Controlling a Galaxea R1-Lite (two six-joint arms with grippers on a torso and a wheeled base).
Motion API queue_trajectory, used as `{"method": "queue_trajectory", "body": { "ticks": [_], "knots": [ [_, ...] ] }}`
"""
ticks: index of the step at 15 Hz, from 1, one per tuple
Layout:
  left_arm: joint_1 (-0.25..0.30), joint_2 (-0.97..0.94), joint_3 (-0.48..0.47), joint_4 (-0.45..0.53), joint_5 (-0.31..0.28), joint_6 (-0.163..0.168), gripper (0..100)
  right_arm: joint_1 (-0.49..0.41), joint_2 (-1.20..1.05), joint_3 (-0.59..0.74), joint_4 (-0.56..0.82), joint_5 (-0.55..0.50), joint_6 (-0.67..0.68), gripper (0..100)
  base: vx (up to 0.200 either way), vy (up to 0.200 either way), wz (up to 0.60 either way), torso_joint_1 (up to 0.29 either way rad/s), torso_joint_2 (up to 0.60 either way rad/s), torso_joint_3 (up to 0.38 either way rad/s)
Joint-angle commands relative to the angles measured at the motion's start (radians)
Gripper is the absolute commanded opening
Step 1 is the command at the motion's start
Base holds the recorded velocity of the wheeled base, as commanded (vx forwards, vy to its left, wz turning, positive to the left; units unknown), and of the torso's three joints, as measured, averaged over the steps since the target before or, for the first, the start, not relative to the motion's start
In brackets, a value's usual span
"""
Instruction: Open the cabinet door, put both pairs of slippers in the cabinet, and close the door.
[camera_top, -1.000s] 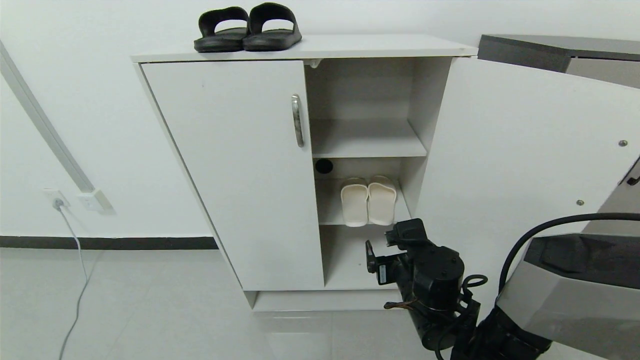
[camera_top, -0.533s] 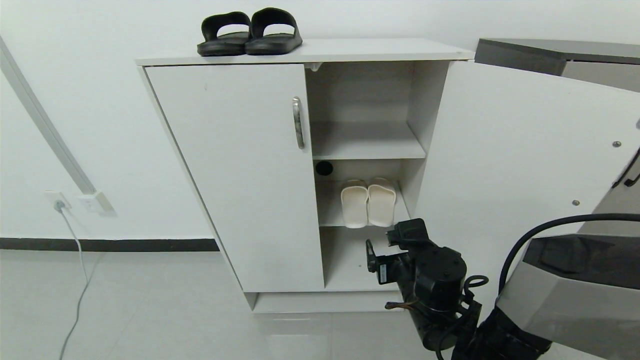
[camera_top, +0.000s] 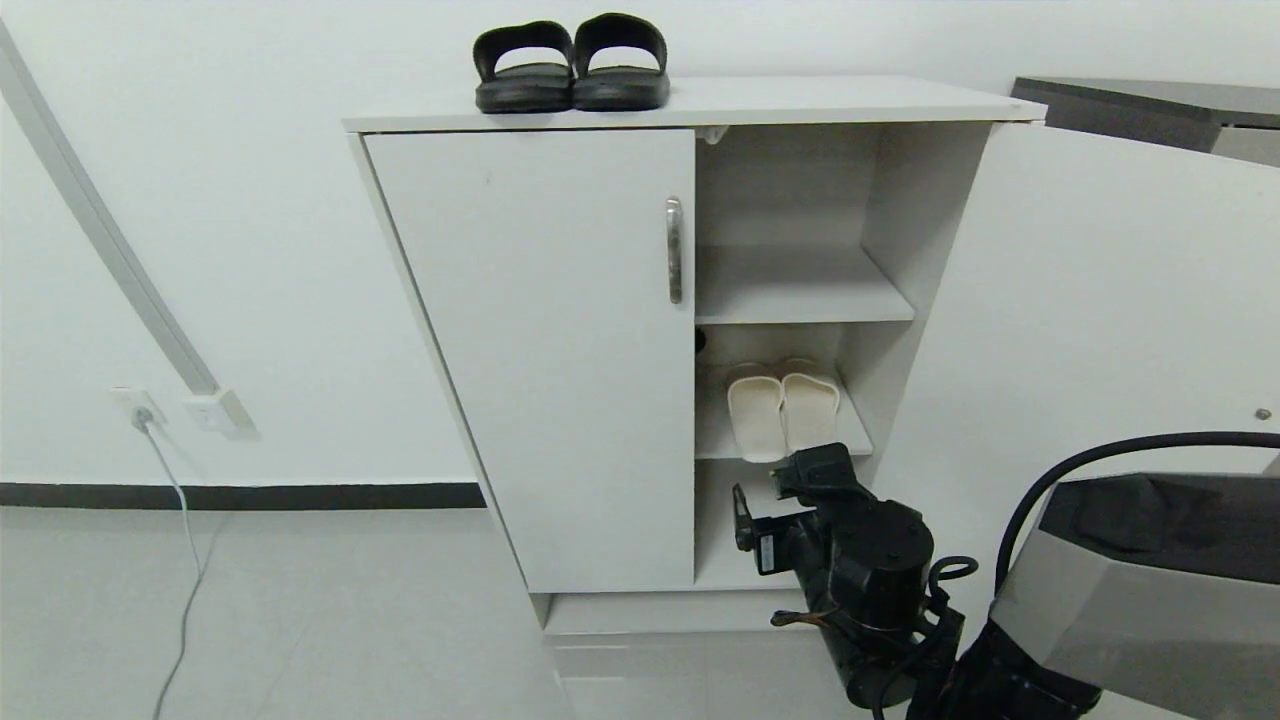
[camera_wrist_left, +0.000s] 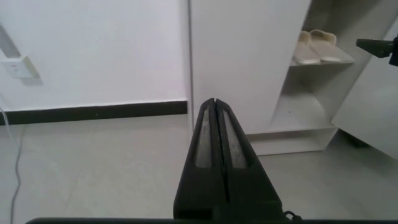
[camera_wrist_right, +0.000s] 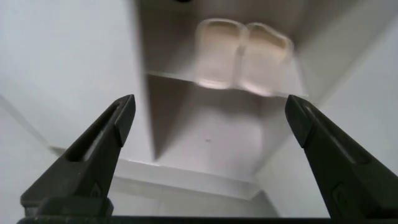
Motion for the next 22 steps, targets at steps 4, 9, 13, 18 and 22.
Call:
{"method": "queue_trajectory", "body": {
  "ticks": [4, 9, 13, 18, 22],
  "knots": [
    [0.000, 0.002, -0.001, 0.000, -0.001, 0.000, 0, 0.001, 0.003, 0.008, -0.011, 0.000, -0.001, 100, 0.000, 0.200, 0.00, 0.005, 0.00, 0.001],
    [0.000, 0.002, 0.001, 0.000, -0.001, 0.000, 0, 0.003, 0.003, 0.007, -0.013, 0.000, -0.001, 100, 0.000, 0.200, 0.00, 0.001, 0.00, 0.002],
    [0.000, 0.002, 0.001, 0.000, -0.001, 0.000, 0, 0.003, 0.001, 0.008, -0.026, 0.001, 0.000, 100, 0.000, 0.100, 0.00, 0.000, 0.00, 0.001],
    [0.000, 0.002, -0.001, 0.000, -0.002, 0.000, 0, -0.002, 0.001, 0.031, -0.066, 0.037, -0.001, 100, 0.000, 0.000, 0.00, 0.000, 0.00, 0.000],
    [0.000, 0.000, 0.001, 0.000, -0.001, 0.000, 0, -0.003, -0.003, 0.047, -0.063, 0.078, 0.000, 100, 0.000, 0.000, 0.00, 0.000, 0.00, 0.000]
  ]
}}
